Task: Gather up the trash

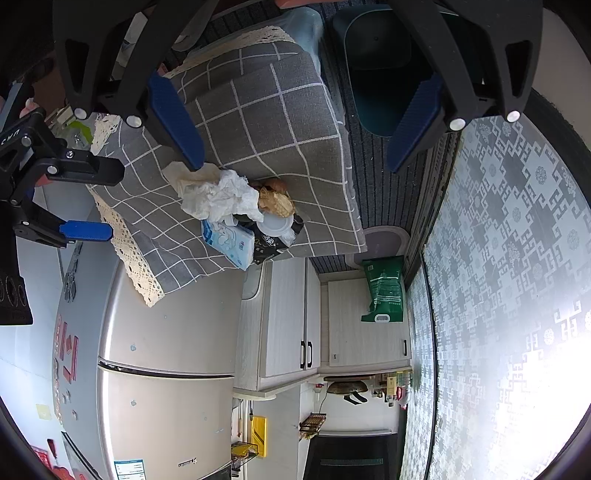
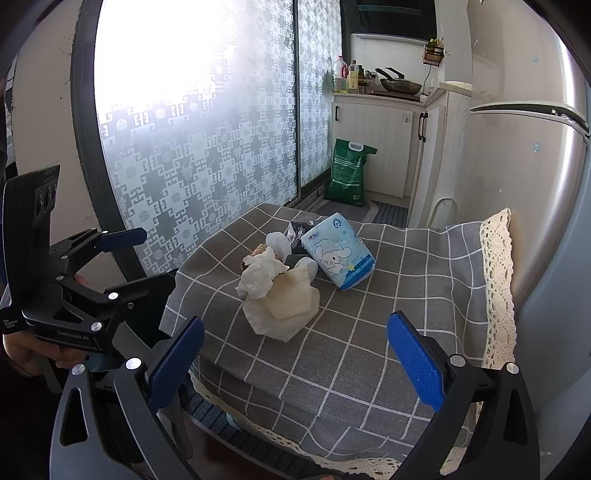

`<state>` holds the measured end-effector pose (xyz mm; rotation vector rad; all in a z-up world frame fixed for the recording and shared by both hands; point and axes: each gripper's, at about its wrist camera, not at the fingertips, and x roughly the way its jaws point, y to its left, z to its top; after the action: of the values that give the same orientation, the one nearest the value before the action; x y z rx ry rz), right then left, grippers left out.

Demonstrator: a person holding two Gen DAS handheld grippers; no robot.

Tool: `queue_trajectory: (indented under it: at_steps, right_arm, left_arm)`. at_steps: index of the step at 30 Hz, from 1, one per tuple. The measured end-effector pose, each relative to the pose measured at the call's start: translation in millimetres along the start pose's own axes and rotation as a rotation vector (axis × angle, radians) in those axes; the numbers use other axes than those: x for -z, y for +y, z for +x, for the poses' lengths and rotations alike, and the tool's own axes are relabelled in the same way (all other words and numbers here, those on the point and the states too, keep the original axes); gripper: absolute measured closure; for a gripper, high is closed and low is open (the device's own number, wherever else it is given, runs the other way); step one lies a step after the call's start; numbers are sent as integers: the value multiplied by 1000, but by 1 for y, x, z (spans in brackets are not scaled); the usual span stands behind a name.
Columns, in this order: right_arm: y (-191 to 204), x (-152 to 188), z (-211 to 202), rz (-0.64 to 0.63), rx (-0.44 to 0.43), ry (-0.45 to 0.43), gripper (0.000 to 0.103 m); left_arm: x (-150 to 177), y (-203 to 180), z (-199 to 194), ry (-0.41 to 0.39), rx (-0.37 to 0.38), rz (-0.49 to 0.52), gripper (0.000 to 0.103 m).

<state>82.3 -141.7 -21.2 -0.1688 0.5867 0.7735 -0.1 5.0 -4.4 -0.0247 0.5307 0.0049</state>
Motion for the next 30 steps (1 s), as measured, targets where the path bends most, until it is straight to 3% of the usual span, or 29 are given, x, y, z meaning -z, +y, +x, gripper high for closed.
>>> queue_trajectory:
  at_steps: [30]
  right_arm:
    - [0, -2, -2, 3, 12, 1, 3]
  left_arm:
    - [-2, -1, -1, 2, 15, -6, 3]
